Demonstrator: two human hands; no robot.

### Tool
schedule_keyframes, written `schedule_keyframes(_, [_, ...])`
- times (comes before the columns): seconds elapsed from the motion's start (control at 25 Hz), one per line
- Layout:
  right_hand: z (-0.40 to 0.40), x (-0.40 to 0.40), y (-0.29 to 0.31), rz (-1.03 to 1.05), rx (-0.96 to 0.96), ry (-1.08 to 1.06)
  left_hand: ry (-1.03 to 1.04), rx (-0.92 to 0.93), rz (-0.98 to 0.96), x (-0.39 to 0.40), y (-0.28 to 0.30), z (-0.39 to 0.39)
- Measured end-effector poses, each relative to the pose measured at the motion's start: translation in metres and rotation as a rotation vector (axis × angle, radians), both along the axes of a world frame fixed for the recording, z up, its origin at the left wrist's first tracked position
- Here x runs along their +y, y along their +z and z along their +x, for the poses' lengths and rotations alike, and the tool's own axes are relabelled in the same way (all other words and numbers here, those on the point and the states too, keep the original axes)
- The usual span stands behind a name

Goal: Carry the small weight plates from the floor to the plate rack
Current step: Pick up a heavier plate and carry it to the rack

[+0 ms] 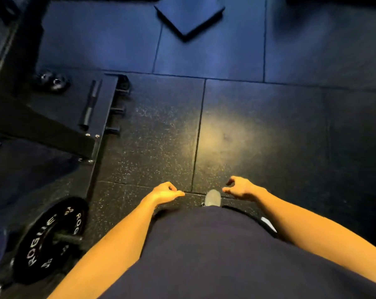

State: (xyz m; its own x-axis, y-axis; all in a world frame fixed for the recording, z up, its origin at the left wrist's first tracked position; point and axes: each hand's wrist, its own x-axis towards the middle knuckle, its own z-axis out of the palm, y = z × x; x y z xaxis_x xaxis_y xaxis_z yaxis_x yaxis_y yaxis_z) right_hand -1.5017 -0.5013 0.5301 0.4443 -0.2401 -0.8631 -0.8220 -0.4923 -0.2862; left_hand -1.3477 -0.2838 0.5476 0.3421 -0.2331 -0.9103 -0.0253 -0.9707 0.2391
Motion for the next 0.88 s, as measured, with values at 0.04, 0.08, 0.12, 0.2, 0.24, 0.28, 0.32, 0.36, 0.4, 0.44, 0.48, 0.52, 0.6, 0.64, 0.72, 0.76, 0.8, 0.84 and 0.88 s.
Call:
schedule_keyframes(0.04, [-0.002, -0.014, -0.001, 0.016, 0.024, -0.023, -0.008, 0.0, 0.003, -0.015, -0.001, 0.006])
schedule_keyframes(0.08, [-0.001, -0.028, -0.002, 0.024, 0.039, -0.049, 0.015, 0.006, 0.002, -0.03, -0.002, 0.014])
schedule_keyframes(0.12, [0.007, -0.043, -0.003, 0.025, 0.041, -0.075, 0.047, 0.008, -0.007, -0.046, -0.002, 0.025])
schedule_keyframes(0.2, [0.034, -0.075, -0.004, 0.017, 0.015, -0.117, 0.105, -0.004, -0.027, -0.079, -0.003, 0.057])
schedule_keyframes(0.24, [0.051, -0.089, -0.003, 0.013, -0.003, -0.13, 0.103, -0.014, -0.034, -0.095, -0.005, 0.074])
schedule_keyframes(0.28, [0.071, -0.106, -0.005, 0.013, -0.018, -0.138, 0.084, -0.022, -0.038, -0.112, -0.008, 0.093])
schedule_keyframes(0.32, [0.093, -0.122, -0.006, 0.012, -0.034, -0.15, 0.07, -0.025, -0.042, -0.129, -0.012, 0.113])
schedule_keyframes(0.36, [0.118, -0.14, -0.008, 0.014, -0.049, -0.166, 0.06, -0.018, -0.052, -0.147, -0.016, 0.134])
schedule_keyframes(0.4, [0.145, -0.159, -0.01, 0.018, -0.059, -0.174, 0.054, 0.0, -0.053, -0.164, -0.021, 0.156])
schedule_keyframes(0.44, [0.173, -0.179, -0.011, 0.018, -0.063, -0.163, 0.043, 0.012, -0.051, -0.18, -0.026, 0.181])
schedule_keyframes(0.48, [0.204, -0.201, -0.011, 0.014, -0.067, -0.15, 0.031, 0.015, -0.055, -0.196, -0.031, 0.21])
schedule_keyframes(0.52, [0.232, -0.222, -0.008, 0.004, -0.08, -0.149, 0.022, 0.01, -0.06, -0.211, -0.032, 0.239])
schedule_keyframes(0.6, [0.287, -0.263, 0.001, -0.032, -0.131, -0.174, 0.024, 0.007, -0.071, -0.242, -0.025, 0.299])
schedule_keyframes(0.64, [0.317, -0.285, 0.008, -0.057, -0.16, -0.185, 0.049, -0.006, -0.087, -0.26, -0.02, 0.33])
schedule_keyframes(0.72, [0.37, -0.323, 0.021, -0.086, -0.196, -0.204, 0.102, -0.043, -0.115, -0.291, -0.008, 0.387])
schedule_keyframes(0.76, [0.397, -0.338, 0.023, -0.086, -0.201, -0.198, 0.111, -0.049, -0.128, -0.307, -0.002, 0.413])
schedule_keyframes(0.8, [0.423, -0.351, 0.023, -0.076, -0.196, -0.183, 0.125, -0.055, -0.145, -0.322, -0.001, 0.436])
schedule_keyframes(0.84, [0.449, -0.363, 0.02, -0.068, -0.19, -0.164, 0.15, -0.064, -0.159, -0.334, -0.003, 0.457])
schedule_keyframes(0.88, [0.473, -0.373, 0.018, -0.063, -0.179, -0.144, 0.173, -0.059, -0.163, -0.343, -0.006, 0.474])
